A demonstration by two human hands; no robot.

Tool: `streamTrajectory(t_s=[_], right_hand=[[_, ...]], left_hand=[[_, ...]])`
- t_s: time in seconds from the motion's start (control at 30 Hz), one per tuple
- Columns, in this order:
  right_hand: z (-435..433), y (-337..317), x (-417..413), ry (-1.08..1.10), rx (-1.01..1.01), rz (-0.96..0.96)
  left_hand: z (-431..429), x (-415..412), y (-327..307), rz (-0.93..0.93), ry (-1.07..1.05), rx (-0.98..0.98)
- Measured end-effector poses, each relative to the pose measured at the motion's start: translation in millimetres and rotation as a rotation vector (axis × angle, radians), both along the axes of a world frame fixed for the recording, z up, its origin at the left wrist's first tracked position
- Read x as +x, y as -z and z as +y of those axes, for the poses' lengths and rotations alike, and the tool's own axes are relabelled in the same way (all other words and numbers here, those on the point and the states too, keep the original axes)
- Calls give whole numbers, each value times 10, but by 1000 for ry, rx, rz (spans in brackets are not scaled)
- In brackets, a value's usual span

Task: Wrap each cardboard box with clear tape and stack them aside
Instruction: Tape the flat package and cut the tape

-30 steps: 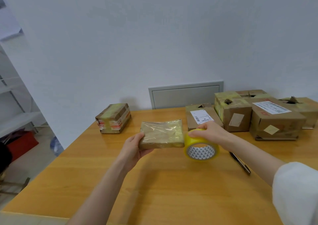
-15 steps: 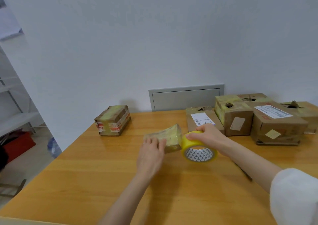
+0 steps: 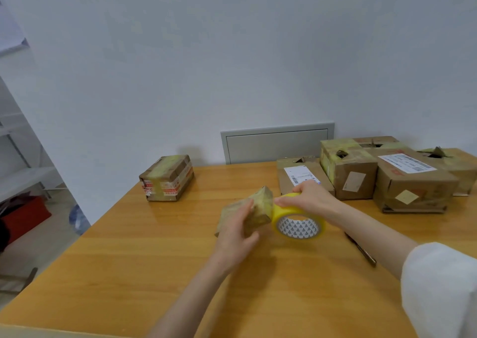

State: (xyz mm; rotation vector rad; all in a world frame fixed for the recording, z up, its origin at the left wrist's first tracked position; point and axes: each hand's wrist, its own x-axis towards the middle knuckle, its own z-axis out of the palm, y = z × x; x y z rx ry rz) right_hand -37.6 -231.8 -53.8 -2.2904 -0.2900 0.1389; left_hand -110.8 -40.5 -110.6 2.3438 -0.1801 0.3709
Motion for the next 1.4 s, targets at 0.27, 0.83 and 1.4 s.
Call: streamTrajectory(t_s=[0.27,0.83,1.4], right_hand=[[43,-618,25,-133,-57,24],[-46,-448,-59,-202,72,-101],[299,123,-180,-125,-51,64]], left_hand=[[-246,158,-417,-184,-242,305],[-9,161,-410,-147,-258,-33],[397,13,-410,-67,-44,-163]])
